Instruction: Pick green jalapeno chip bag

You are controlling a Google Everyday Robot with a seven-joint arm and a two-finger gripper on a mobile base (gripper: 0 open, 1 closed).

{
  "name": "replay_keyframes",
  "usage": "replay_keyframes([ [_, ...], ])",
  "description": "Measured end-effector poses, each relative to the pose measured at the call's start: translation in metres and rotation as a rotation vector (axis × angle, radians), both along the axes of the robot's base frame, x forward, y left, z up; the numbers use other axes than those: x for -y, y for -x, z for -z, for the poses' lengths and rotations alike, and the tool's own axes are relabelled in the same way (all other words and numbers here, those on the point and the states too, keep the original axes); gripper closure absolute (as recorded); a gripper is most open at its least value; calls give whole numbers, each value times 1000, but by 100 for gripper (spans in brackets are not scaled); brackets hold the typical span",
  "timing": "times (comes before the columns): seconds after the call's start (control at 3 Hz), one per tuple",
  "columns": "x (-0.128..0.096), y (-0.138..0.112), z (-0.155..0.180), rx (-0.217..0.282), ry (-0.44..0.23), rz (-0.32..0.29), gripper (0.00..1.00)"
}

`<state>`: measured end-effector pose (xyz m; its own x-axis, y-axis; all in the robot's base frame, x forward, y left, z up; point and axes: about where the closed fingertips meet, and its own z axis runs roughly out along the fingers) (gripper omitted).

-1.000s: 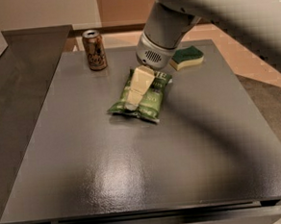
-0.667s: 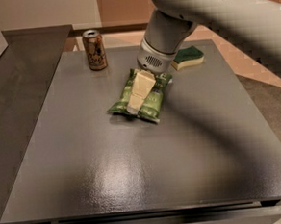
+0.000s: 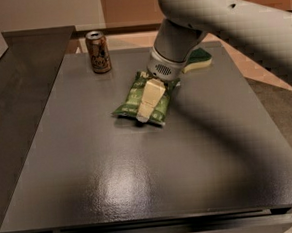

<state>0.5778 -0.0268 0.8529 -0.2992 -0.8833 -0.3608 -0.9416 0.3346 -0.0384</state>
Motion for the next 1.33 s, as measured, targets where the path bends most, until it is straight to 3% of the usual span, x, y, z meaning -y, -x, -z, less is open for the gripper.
replay_keyframes([
  [0.33,4,-4,2,-6,5,6,18],
  [1.33,16,-5,-29,42,-8,13,88],
])
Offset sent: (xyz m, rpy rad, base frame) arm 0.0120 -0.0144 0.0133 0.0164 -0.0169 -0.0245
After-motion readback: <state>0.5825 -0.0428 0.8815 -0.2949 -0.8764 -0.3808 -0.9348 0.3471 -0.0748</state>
